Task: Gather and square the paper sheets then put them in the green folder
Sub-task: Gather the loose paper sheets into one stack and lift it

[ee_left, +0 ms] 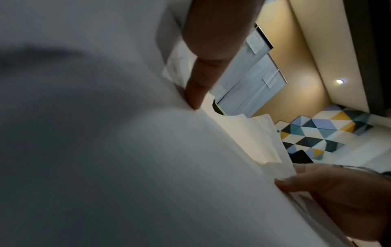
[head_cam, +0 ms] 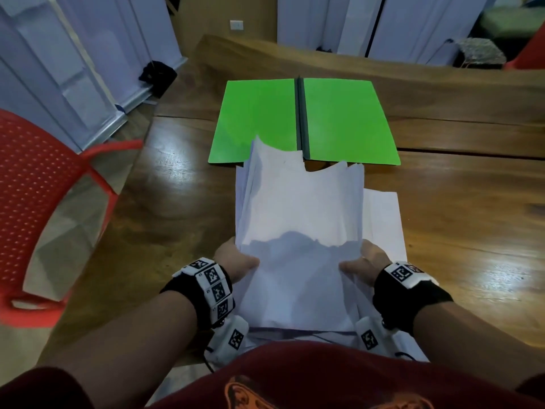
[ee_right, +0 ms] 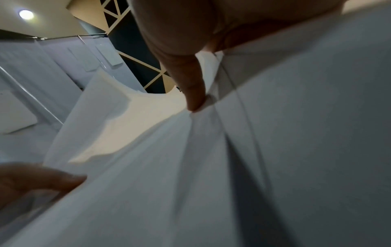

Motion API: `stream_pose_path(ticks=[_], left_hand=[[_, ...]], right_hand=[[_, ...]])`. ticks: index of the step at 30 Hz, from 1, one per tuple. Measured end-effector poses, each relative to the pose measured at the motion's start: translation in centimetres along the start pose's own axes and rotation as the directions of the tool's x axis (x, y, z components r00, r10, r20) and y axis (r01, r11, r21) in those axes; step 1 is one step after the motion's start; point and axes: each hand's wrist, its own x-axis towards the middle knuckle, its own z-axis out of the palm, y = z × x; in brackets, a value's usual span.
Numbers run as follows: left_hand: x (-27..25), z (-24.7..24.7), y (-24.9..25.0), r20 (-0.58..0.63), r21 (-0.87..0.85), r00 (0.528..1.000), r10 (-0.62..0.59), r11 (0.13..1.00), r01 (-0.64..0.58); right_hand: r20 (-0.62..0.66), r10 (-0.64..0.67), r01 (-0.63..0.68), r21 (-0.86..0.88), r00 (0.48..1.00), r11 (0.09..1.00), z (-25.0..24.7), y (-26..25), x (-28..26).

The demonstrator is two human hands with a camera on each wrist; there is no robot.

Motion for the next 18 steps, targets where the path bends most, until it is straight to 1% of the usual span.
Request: stream_pose_path(ticks=[1,3,4,6,7,8,9,10,11,12,13,14,15,16,17,18], left_hand=[[-0.3,0.0,0.1,-0.028,0.014,0.999,0.035,0.999,-0.034],[-1.0,-0.3,0.3,-0.05,-0.01,0.992,0.114,0.993,-0.114],[-1.4,-0.7,0.6,-0.062,-0.018,0.986,0.155,0.988,-0.156],[-2.3,-2.0,1.7,-0.06,-0.041,0.971,0.232,0.971,-0.234],[-2.6,-2.8,2.2,-0.062,-0.064,0.964,0.26,0.962,-0.264],[-2.9,-3.7,2.8,-0.067,-0.085,0.956,0.284,0.953,-0.289],[-3.1,-4.4,3.4,-0.065,-0.112,0.947,0.315,0.941,-0.32],[-3.3,-5.0,4.1,-0.057,-0.13,0.94,0.336,0.931,-0.341],[-3.7,-5.4,4.9,-0.04,-0.153,0.931,0.363,0.919,-0.365],[-3.8,-5.9,5.5,-0.028,-0.166,0.923,0.384,0.909,-0.383],[-4.0,-6.4,6.3,-0.017,-0.174,0.912,0.409,0.897,-0.405],[-4.2,-6.7,7.1,0.001,-0.19,0.9,0.436,0.884,-0.428],[-4.5,-6.9,7.8,0.031,-0.217,0.884,0.467,0.866,-0.45],[-4.8,-7.0,8.4,0.066,-0.239,0.861,0.504,0.846,-0.477],[-5.0,-7.0,9.0,0.094,-0.242,0.84,0.535,0.83,-0.502],[-5.3,-6.7,9.2,0.1,-0.222,0.838,0.537,0.833,-0.507]], right_hand=[[0.004,-0.011,0.011,0.015,1.0,1.0,-0.2,-0.2,-0.2],[-0.024,-0.015,0.018,0.108,1.0,0.994,-1.1,0.1,-0.4],[-0.076,0.006,0.006,0.169,0.997,0.986,-1.8,0.5,-0.5],[-0.238,0.087,-0.026,0.248,0.967,0.968,-3.6,1.4,-0.7],[-0.296,0.106,-0.013,0.301,0.949,0.953,-4.5,1.7,-0.9],[-0.321,0.114,0.024,0.395,0.94,0.918,-5.5,2.2,-0.8],[-0.311,0.092,0.085,0.511,0.946,0.856,-6.3,2.2,-1.2],[-0.277,0.027,0.157,0.617,0.961,0.771,-7.1,2.1,-1.6],[-0.258,-0.073,0.236,0.684,0.963,0.691,-7.8,1.8,-1.9],[-0.256,-0.185,0.315,0.729,0.949,0.608,-8.5,1.1,-2.5],[-0.276,-0.306,0.4,0.767,0.911,0.501,-9.1,0.2,-3.3],[-0.308,-0.413,0.473,0.786,0.857,0.397,-9.8,-0.8,-4.1],[-0.343,-0.469,0.517,0.796,0.814,0.314,-10.5,-1.9,-4.9],[-0.375,-0.513,0.55,0.799,0.772,0.242,-11.1,-3.2,-6.0],[-0.401,-0.544,0.576,0.794,0.737,0.195,-11.4,-4.1,-6.6],[-0.404,-0.567,0.583,0.795,0.717,0.17,-11.3,-4.8,-6.7]])
